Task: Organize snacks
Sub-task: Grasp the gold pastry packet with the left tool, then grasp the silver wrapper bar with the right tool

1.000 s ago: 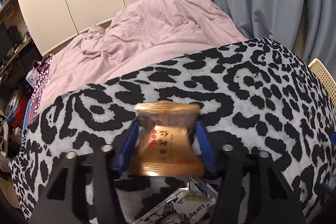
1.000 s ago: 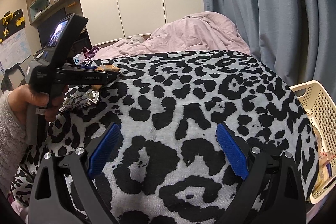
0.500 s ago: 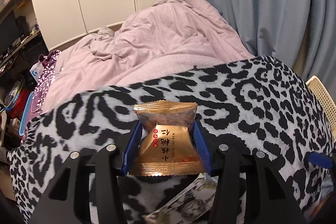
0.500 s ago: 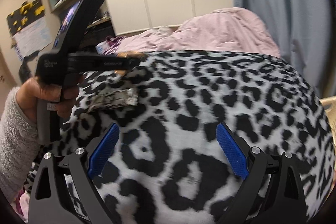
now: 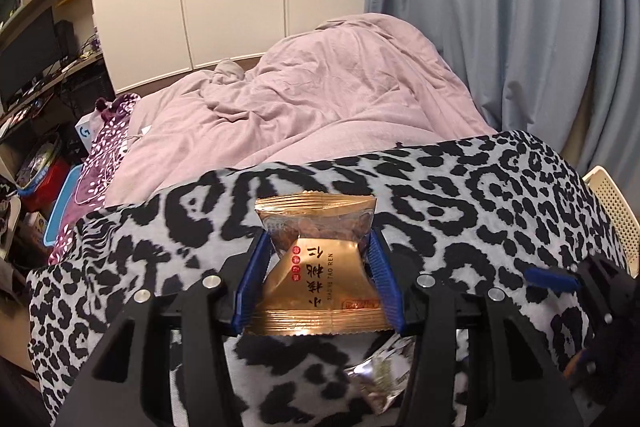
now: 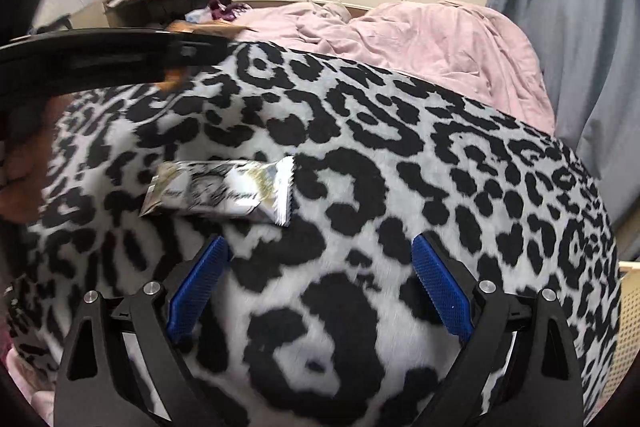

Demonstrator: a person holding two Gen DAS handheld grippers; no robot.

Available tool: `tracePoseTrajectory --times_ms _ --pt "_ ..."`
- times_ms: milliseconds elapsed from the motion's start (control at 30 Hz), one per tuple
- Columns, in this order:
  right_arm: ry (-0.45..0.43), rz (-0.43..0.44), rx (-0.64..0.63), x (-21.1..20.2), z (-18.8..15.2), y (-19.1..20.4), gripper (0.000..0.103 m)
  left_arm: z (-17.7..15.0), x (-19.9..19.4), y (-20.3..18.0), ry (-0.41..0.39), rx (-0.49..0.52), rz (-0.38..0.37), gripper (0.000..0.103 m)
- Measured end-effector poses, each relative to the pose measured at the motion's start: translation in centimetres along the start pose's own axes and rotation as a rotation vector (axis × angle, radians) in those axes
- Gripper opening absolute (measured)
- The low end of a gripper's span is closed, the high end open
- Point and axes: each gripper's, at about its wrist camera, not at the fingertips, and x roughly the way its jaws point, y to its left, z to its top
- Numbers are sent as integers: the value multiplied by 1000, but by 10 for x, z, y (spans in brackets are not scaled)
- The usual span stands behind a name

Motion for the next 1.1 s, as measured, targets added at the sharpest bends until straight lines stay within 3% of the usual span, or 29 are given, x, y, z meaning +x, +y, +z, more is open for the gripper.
tracePoseTrajectory --times_ms 333,533,700,833,1100 --pt "-9 -60 64 29 38 -15 95 -12 -5 28 -1 -53 13 51" --pt "-41 1 135 28 53 -13 95 -17 -8 44 -6 -90 24 51" --pt "-24 101 185 23 52 4 95 -20 -11 52 -11 -108 31 51" --pt "-8 125 176 23 49 26 74 -21 -14 57 -17 -119 35 51" --pt "-25 92 131 27 51 56 63 -27 -20 63 -19 -125 54 51"
